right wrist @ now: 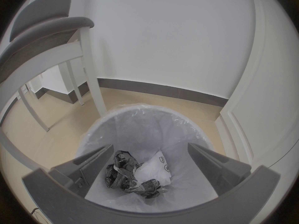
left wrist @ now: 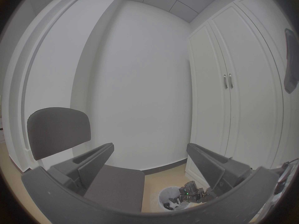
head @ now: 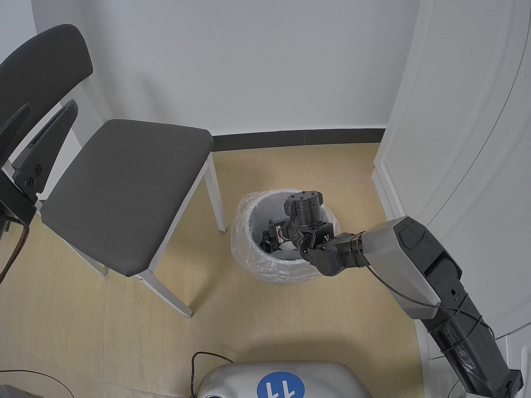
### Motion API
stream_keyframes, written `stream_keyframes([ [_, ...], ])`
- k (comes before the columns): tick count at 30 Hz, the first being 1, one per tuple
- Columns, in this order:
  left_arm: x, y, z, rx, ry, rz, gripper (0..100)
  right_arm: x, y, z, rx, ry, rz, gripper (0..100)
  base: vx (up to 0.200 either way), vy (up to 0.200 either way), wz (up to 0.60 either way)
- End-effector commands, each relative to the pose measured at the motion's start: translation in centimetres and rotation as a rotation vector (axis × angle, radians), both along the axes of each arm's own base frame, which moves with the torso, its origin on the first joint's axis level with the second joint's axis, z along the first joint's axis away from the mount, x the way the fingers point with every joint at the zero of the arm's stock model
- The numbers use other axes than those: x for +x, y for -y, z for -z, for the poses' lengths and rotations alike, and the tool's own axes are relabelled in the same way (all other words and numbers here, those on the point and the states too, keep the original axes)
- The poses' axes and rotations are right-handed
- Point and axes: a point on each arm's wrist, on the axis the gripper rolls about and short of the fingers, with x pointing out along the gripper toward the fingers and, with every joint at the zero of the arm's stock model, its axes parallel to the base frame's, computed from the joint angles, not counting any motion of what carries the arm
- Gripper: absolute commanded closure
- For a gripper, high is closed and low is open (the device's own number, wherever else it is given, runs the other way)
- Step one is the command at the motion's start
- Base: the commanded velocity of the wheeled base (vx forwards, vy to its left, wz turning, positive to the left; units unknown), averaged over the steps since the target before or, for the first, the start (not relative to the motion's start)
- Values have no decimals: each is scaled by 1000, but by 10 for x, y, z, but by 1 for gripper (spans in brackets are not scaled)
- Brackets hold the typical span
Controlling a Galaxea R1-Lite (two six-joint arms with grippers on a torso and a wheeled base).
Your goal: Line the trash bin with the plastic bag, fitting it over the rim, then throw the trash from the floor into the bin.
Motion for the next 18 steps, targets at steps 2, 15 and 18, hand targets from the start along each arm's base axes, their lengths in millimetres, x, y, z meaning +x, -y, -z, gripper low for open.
stream_keyframes([
  [2, 1, 1, 1, 4, -4, 2, 0, 2, 7, -35, 44, 47, 19, 0, 0, 0, 0],
  [15, 2, 0, 3, -14, -19, -6, 0, -67, 84, -190, 132, 150, 142, 0, 0, 0, 0],
  [18, 4, 1, 5, -7, -30, -3, 0, -97, 111, -223, 175, 197, 156, 0, 0, 0, 0],
])
